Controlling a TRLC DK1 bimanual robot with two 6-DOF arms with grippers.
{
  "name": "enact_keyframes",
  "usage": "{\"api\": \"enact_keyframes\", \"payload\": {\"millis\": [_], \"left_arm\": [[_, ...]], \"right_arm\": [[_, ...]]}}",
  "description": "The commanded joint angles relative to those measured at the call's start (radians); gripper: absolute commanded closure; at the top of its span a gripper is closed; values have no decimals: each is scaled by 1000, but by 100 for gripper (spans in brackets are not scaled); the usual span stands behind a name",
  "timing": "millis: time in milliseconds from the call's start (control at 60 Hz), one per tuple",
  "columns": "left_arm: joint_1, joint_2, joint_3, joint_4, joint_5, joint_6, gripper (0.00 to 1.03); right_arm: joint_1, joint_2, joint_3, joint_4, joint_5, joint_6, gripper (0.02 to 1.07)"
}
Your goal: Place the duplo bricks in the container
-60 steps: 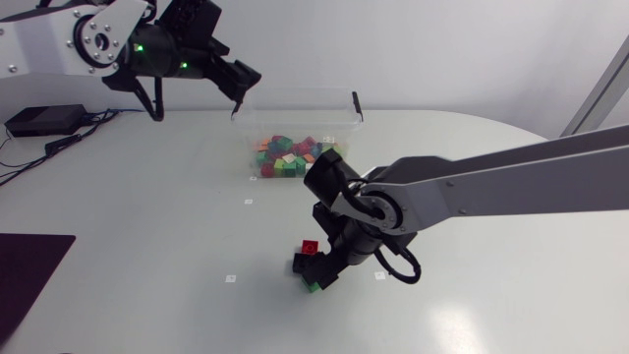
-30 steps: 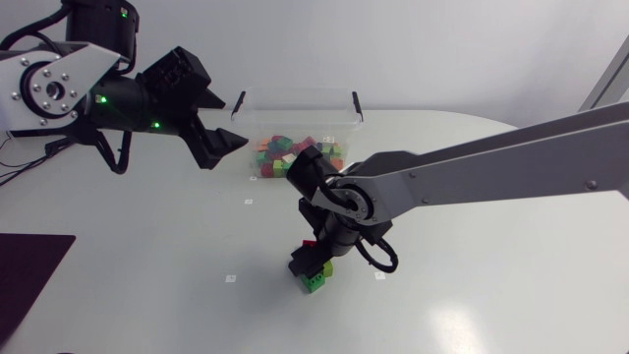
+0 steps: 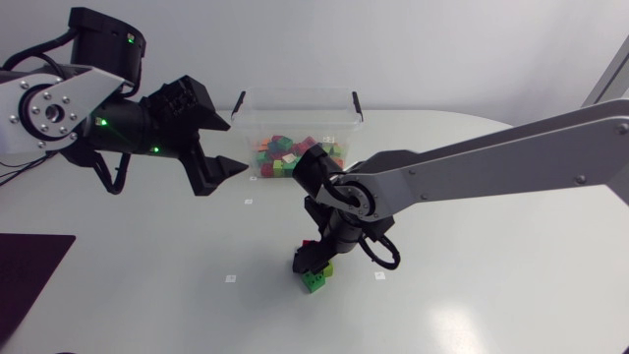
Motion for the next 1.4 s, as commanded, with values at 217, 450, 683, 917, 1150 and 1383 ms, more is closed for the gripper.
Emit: {"api": "enact_keyframes", "payload": {"millis": [217,450,683,917,1150,1383], "left_arm": [[-58,11,-85,-75,6,136,6],[-101,80,-126,-81,8,185,6],[-175,169,-138,-81,8,214,6],[-250,298,-117,-79,8,228,6],[-281,401,-66,-79,8,228,7],[-294,484,0,-81,8,231,7]], "right_arm": [[11,45,-29,2,17,7,39],[8,79,-13,-22,18,15,61],[-36,22,-46,-30,9,7,78],[-116,-90,-105,-24,-22,2,78],[-182,-193,-109,-33,-54,-10,78],[-239,-273,-94,-59,-83,-27,78]]}}
